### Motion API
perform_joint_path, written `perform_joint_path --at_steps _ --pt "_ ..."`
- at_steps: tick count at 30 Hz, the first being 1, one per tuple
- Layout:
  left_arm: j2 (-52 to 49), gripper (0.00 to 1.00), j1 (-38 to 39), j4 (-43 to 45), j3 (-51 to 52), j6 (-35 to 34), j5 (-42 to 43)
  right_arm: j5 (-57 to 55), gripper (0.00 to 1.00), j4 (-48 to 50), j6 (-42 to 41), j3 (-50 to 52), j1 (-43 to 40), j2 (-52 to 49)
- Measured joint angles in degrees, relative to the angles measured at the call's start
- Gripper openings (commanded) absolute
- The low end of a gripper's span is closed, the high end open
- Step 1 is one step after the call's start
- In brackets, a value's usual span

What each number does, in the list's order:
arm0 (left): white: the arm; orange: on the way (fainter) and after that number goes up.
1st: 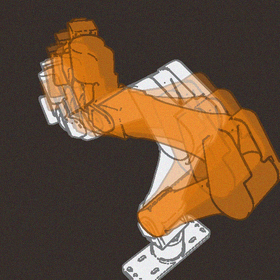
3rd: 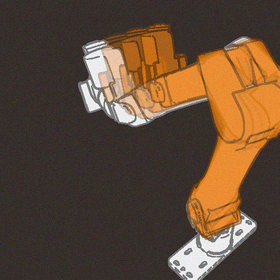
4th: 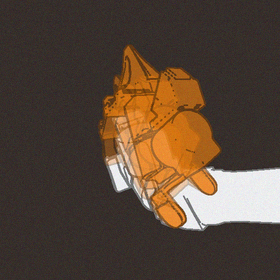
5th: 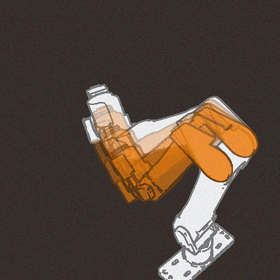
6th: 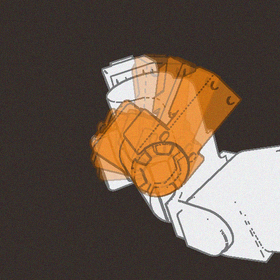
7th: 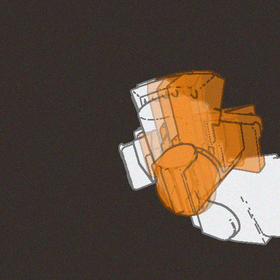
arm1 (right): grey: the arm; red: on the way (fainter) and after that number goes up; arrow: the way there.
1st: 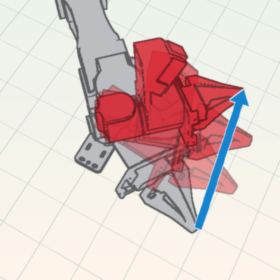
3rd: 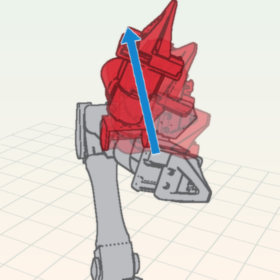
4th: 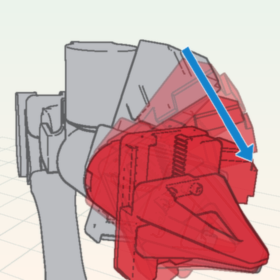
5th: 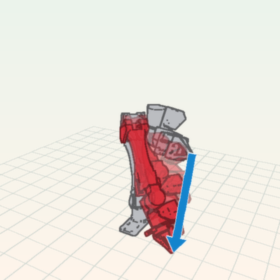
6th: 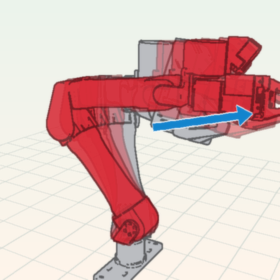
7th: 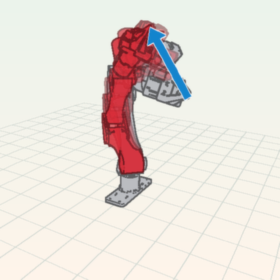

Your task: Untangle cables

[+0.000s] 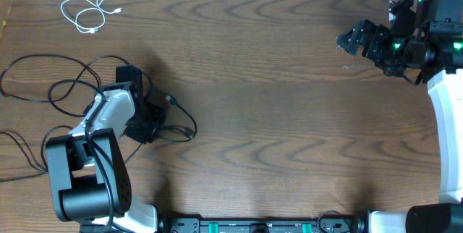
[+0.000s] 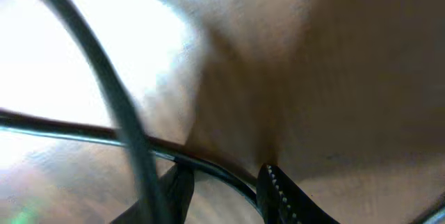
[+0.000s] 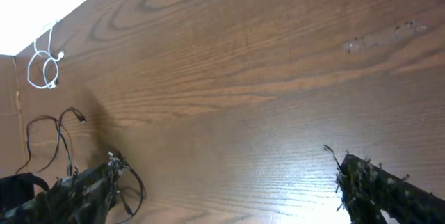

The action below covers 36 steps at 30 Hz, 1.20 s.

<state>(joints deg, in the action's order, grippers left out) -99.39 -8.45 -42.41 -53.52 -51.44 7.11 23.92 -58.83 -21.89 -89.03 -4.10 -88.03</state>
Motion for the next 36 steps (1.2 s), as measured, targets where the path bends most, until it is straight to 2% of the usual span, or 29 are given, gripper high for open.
perform_joint_path --at_steps 7,14,17,19,36 --pt "0.04 0.37 0.0 -4.33 0.31 0.02 0.0 0.02 0.99 -0.35 0.0 0.0 0.0 0.0" --pt "0.26 0.51 -0.04 -5.7 0.42 3.76 0.22 0.0 0.99 -0.04 0.0 0.0 0.0 0.0" --pt "0.96 0.68 -0.04 -6.58 0.42 4.94 0.26 0.0 0.99 -0.04 0.0 0.0 0.0 0.0" --pt "2.8 0.96 -0.04 -7.13 0.42 5.33 0.26 0.0 0.99 -0.04 0.0 0.0 0.0 0.0" --pt "32.61 0.99 -0.04 -11.13 0.35 6.27 0.24 0.07 0.99 0.46 0.0 0.0 0.0 0.0"
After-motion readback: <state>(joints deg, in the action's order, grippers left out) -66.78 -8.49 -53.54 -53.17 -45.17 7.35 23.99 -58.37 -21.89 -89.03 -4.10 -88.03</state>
